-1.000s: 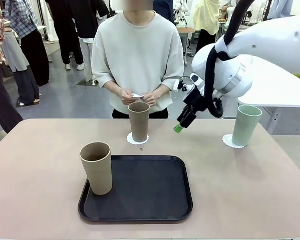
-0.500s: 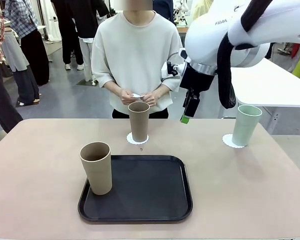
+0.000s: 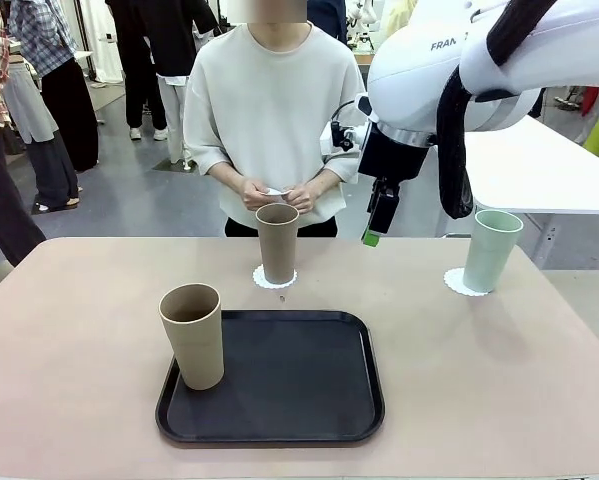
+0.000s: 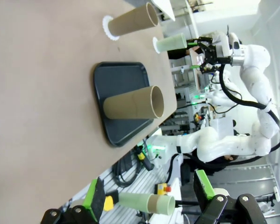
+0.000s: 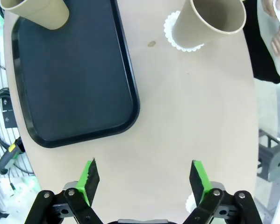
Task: Place coasters on the table and set cups on them.
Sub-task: Take one Reusable plastic cup from the Flat Tray and place it on a coaster set by the human.
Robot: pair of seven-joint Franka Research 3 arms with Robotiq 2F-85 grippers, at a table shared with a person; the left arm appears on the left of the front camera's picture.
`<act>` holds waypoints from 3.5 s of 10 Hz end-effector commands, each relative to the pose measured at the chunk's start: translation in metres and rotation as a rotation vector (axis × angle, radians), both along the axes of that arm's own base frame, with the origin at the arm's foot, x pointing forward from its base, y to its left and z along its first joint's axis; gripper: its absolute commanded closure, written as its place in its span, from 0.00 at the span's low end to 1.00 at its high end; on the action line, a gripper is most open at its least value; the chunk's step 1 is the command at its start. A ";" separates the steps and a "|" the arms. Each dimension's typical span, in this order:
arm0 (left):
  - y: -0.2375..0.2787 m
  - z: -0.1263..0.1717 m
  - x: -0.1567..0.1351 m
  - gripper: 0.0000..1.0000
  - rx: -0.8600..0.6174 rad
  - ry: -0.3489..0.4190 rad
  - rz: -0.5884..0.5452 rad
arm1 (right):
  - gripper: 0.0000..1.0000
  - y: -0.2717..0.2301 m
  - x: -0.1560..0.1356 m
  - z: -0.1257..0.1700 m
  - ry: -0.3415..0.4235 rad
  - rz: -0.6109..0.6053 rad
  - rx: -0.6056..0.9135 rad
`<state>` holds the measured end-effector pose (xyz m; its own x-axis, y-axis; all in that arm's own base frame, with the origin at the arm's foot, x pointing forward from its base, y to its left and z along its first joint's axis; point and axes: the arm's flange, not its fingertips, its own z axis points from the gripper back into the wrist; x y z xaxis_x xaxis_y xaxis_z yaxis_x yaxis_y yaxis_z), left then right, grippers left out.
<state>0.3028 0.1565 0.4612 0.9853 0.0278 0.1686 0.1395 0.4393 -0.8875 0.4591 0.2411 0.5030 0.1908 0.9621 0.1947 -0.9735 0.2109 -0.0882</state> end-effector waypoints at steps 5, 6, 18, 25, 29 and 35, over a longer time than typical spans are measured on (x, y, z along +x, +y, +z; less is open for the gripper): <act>0.000 0.001 0.000 0.00 -0.016 -0.017 -0.003 | 0.00 0.001 0.002 0.001 0.004 0.016 0.021; 0.000 0.001 0.000 0.00 -0.016 -0.017 -0.003 | 0.00 0.001 0.002 0.001 0.004 0.016 0.021; 0.000 0.001 0.000 0.00 -0.016 -0.017 -0.003 | 0.00 -0.213 -0.101 0.028 0.373 -0.843 0.813; 0.000 0.001 0.000 0.00 -0.016 -0.017 -0.003 | 0.00 -0.318 -0.098 -0.011 0.476 -0.881 1.065; 0.000 0.001 0.000 0.00 -0.016 -0.017 -0.003 | 0.00 -0.322 -0.097 -0.038 1.001 -0.290 1.057; 0.000 0.001 0.000 0.00 -0.016 -0.017 -0.003 | 0.00 -0.382 -0.103 -0.051 1.070 -0.703 1.186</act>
